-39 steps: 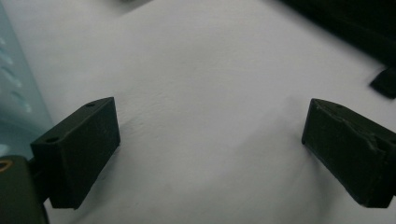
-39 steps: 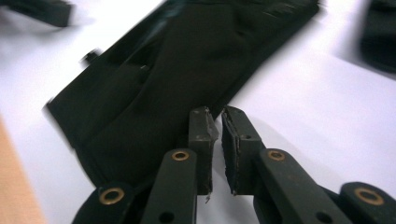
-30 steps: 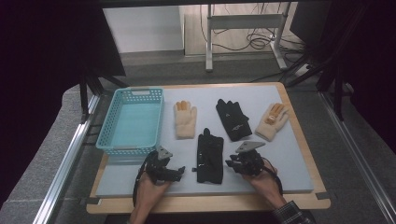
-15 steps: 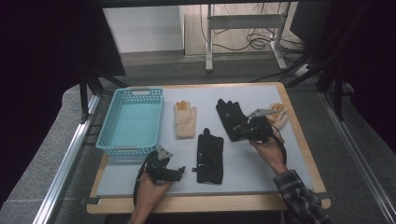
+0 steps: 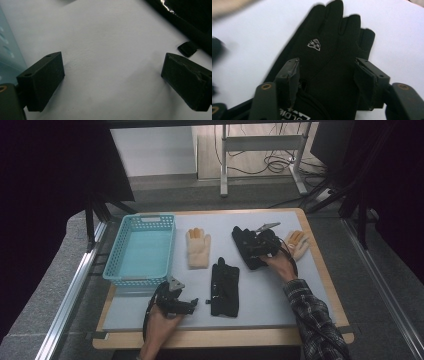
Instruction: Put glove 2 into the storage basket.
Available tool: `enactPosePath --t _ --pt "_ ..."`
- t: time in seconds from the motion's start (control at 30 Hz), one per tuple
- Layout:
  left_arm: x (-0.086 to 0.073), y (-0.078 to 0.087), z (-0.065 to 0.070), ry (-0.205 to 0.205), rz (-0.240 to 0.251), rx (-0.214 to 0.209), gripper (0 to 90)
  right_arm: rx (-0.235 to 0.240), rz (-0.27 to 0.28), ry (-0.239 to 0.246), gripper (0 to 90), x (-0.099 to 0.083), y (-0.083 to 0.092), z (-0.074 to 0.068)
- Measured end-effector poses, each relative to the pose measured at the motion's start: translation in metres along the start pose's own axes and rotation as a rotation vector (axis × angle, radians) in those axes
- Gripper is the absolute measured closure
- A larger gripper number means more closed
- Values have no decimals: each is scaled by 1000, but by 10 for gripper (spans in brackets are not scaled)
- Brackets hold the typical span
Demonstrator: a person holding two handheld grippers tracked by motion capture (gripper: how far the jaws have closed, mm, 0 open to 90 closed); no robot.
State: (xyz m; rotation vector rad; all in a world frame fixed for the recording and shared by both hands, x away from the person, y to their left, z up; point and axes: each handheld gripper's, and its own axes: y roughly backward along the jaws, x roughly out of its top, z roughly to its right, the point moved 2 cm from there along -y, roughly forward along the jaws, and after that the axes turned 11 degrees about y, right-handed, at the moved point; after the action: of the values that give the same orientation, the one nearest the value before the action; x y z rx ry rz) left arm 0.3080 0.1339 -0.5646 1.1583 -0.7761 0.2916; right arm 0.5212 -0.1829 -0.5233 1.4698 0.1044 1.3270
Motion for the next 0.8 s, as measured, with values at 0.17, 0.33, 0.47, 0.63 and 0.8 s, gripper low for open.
enactPosePath --t 0.17,0.33,0.47,0.63,0.8 --pt "0 0 0 0 0 1 49 -43 -63 -22 531 -2 -7 5" --pt "0 0 0 0 -1 1 49 -60 -82 -78 766 -3 -4 5" --pt "0 0 0 0 -1 1 49 -68 -94 -55 836 -2 -1 0" --pt "0 0 0 0 -1 0 49 -18 -46 -172 844 -5 6 8" --pt "0 0 0 0 -1 1 49 13 32 -265 844 -5 26 7"
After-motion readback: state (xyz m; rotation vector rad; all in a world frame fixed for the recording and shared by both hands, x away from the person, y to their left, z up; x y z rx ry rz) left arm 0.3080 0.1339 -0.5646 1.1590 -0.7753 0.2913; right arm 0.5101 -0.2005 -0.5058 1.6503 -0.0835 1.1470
